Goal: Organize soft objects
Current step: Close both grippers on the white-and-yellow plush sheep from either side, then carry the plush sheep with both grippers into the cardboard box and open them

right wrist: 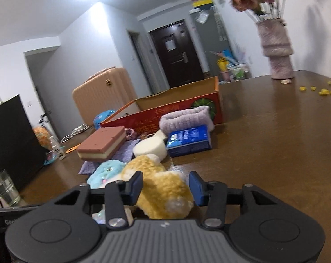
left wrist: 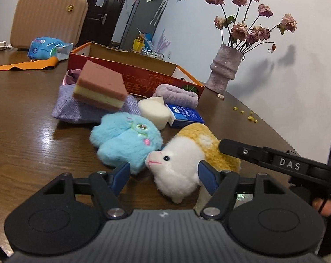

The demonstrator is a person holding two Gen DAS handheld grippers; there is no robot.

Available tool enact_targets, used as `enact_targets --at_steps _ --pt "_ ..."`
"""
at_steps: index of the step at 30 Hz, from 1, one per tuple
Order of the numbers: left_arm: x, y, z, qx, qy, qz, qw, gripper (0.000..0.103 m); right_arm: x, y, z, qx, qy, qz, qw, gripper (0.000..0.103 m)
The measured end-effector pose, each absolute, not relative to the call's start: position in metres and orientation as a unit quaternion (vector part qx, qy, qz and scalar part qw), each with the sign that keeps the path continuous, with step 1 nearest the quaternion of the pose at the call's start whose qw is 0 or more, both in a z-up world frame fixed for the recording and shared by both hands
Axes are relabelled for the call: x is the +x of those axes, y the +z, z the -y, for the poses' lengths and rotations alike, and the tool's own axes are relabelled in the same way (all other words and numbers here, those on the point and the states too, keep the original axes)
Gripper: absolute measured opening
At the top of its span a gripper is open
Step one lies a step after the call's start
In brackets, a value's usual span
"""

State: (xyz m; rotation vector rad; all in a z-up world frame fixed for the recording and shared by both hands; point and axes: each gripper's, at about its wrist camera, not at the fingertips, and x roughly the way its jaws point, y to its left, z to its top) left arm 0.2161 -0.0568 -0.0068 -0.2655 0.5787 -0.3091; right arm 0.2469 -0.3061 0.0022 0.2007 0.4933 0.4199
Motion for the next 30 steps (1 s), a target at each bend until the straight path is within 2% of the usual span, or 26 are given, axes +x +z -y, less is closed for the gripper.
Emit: enact_targets --at_steps 7,11,15,16,17,20,22,30 --pt "0.232 -0.006 0.056 -0.170 -0.121 -0.287 0.935 0.064 0.268 0.009 0.311 0.057 0.270 -0.285 0.918 0.043" --pt "0.234 -0.003 0.060 -0.177 -0.121 -0.296 0.931 0.064 0.272 0.013 0.312 0.051 0.270 -0.264 0.924 0.046" --pt "0.227 -0.002 0.064 -0.173 -0.118 -0.300 0.931 0.065 0.292 0.008 0.311 0.046 0.300 -0.280 0.911 0.051" --pt "0.225 -0.002 0.066 -0.170 -0.124 -0.299 0.931 0.064 0.293 0.008 0.311 0.040 0.306 -0.282 0.908 0.050" --pt "0.225 -0.003 0.067 -0.170 -0.134 -0.301 0.929 0.054 0.294 0.008 0.309 0.033 0.311 -0.284 0.906 0.050" --pt "0.229 -0.002 0.071 -0.172 -0.132 -0.300 0.929 0.049 0.293 0.006 0.309 0.020 0.322 -0.293 0.900 0.050" --pt "0.232 0.000 0.071 -0.184 -0.127 -0.297 0.928 0.047 0.290 0.007 0.312 0.019 0.325 -0.296 0.898 0.046" --pt "0.259 0.045 0.083 -0.149 -0.155 -0.211 0.953 0.047 0.282 0.042 0.328 0.056 0.306 -0.239 0.920 0.044"
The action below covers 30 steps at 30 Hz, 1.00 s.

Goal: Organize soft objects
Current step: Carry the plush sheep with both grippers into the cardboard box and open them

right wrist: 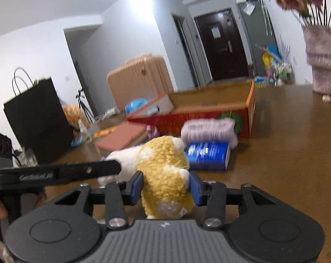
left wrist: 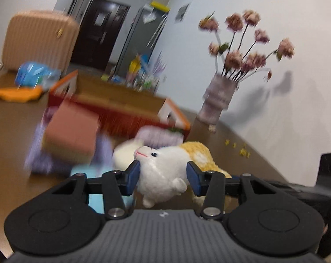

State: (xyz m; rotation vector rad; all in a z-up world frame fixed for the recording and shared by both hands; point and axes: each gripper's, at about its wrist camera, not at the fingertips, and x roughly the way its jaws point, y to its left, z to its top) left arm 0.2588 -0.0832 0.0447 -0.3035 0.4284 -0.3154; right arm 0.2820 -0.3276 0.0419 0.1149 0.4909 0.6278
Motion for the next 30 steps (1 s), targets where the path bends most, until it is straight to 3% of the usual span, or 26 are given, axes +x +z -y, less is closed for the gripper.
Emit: enact_targets --at_steps 6,9,12,18,24,30 --pt "0.352 0.101 0.080 -0.117 -0.202 -0.173 0.957 0.047 0.348 0.088 0.313 0.056 0.258 -0.208 0.942 0.044" --pt "0.425 0.121 0.086 -0.060 -0.221 -0.176 0.957 0.053 0.411 0.101 0.304 0.070 0.229 -0.220 0.946 0.044" --pt "0.488 0.119 0.084 -0.055 -0.234 -0.191 0.952 0.053 0.480 0.100 0.296 0.083 0.197 -0.250 0.944 0.044" --pt "0.616 0.074 0.076 -0.118 -0.221 -0.306 0.919 0.046 0.595 0.068 0.284 0.078 0.132 -0.335 0.930 0.045" --pt "0.658 0.025 0.078 -0.123 -0.218 -0.393 0.885 0.052 0.623 0.052 0.256 -0.017 0.076 -0.365 0.928 0.047" --pt "0.644 0.037 0.072 -0.114 -0.225 -0.373 0.893 0.055 0.613 0.062 0.237 -0.070 0.052 -0.348 0.933 0.049"
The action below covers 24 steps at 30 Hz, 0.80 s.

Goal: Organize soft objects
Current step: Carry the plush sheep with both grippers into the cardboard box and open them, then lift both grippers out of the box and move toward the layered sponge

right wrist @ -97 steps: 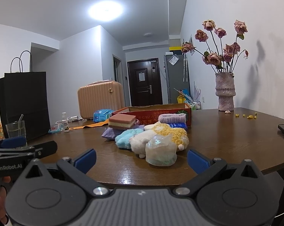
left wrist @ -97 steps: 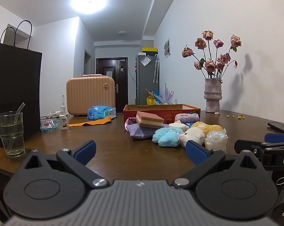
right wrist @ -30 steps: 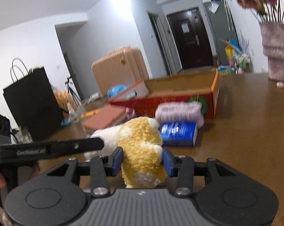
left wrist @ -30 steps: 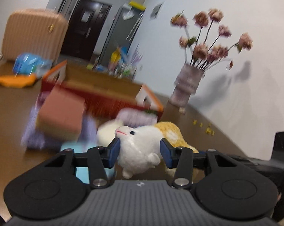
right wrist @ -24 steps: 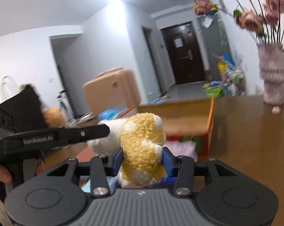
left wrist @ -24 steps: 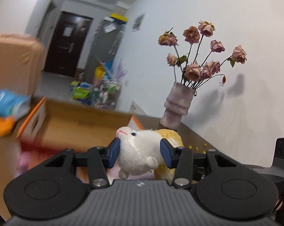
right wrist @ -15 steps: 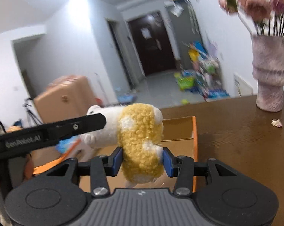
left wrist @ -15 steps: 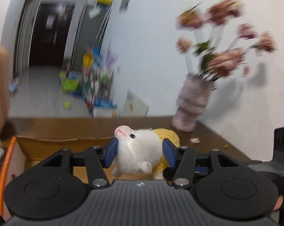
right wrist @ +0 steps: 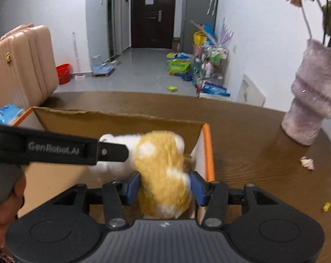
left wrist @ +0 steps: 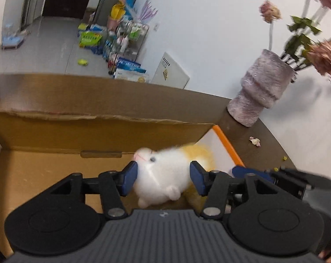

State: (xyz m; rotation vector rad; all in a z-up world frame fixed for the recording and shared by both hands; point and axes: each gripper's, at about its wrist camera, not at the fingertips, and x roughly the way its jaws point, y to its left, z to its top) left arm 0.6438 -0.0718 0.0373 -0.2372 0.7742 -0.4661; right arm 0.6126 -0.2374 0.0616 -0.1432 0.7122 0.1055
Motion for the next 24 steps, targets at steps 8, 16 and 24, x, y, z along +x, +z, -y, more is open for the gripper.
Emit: enact_targets --at_steps 8,16,24 --pt "0.577 0.132 0.062 -0.082 -0.216 -0.294 0.927 0.066 0.544 0.153 0.266 -0.043 0.056 -0.287 0.955 0.059" --pt "0.454 0.218 0.024 -0.043 -0.177 -0.219 0.959 0.079 0.426 0.227 0.285 -0.066 0.075 -0.227 0.969 0.079" --pt "0.306 0.215 0.000 -0.003 -0.101 -0.149 0.984 0.090 0.314 0.229 0.297 -0.050 0.095 -0.168 0.980 0.082"
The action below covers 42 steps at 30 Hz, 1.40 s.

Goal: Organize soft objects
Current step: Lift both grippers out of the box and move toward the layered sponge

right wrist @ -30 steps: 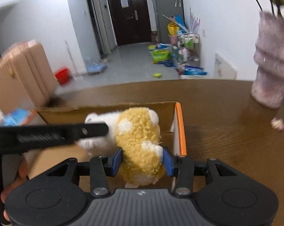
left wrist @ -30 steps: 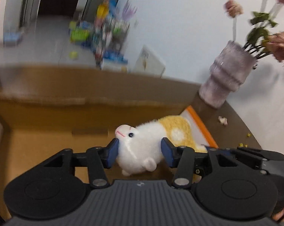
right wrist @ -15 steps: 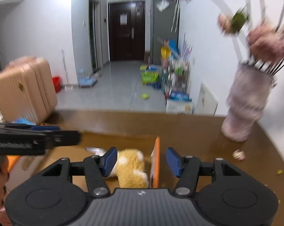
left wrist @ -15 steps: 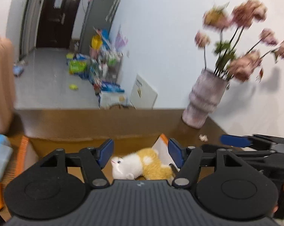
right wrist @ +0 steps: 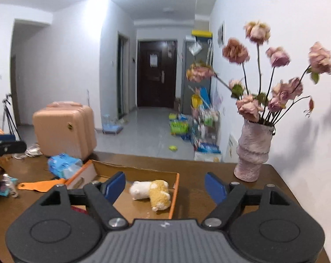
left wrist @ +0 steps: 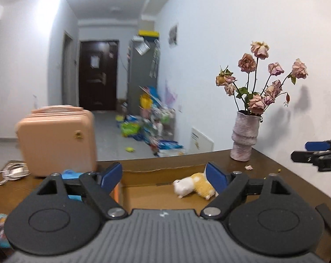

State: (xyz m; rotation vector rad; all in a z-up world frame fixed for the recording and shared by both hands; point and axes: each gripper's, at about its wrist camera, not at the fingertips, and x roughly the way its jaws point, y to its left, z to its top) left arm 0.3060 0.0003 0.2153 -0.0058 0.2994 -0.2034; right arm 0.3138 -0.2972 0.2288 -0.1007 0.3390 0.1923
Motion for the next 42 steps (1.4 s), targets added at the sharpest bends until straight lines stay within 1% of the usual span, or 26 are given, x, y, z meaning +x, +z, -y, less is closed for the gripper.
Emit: enact_targets --at_steps 3,10,13,16,21,23,24,28,33,35,37,42 --pt "0.251 0.194 -0.009 -0.009 -0.098 -0.124 0.987 0.097 0.259 0.210 0.293 -0.039 0.121 -0.147 0.981 0.085" --pt "0.135 0.128 -0.007 0.009 -0.074 -0.079 0.994 0.103 0.151 0.156 0.271 -0.031 0.169 -0.107 0.979 0.089" --pt "0.102 0.106 -0.008 -0.010 -0.074 -0.086 0.993 0.103 0.113 0.129 0.260 -0.025 0.177 -0.103 0.979 0.090" --pt "0.071 0.083 -0.012 -0.033 -0.066 -0.092 0.993 0.103 0.084 0.098 0.249 -0.011 0.187 -0.119 0.975 0.090" --pt "0.053 0.056 -0.012 -0.022 -0.079 -0.121 0.989 0.103 0.051 0.053 0.231 -0.021 0.195 -0.134 0.971 0.088" --pt "0.057 0.048 -0.010 -0.014 -0.067 -0.132 0.989 0.103 0.051 0.042 0.229 -0.023 0.202 -0.151 0.967 0.082" --pt "0.060 0.045 -0.010 -0.016 -0.063 -0.137 0.988 0.103 0.054 0.039 0.228 -0.024 0.206 -0.162 0.965 0.073" --pt "0.066 0.032 -0.012 -0.033 -0.068 -0.159 0.984 0.103 0.063 0.021 0.226 -0.033 0.200 -0.194 0.960 0.047" --pt "0.083 0.015 -0.006 -0.029 -0.070 -0.190 0.979 0.103 0.085 0.004 0.232 -0.023 0.194 -0.224 0.955 0.037" --pt "0.094 0.011 -0.003 -0.029 -0.073 -0.200 0.977 0.103 0.098 -0.002 0.233 -0.022 0.190 -0.235 0.953 0.035" --pt "0.106 0.009 0.000 -0.026 -0.076 -0.207 0.975 0.103 0.115 -0.006 0.234 -0.020 0.188 -0.245 0.951 0.031" --pt "0.137 0.011 0.005 -0.032 -0.082 -0.220 0.971 0.103 0.163 -0.006 0.236 -0.025 0.183 -0.259 0.948 0.028"
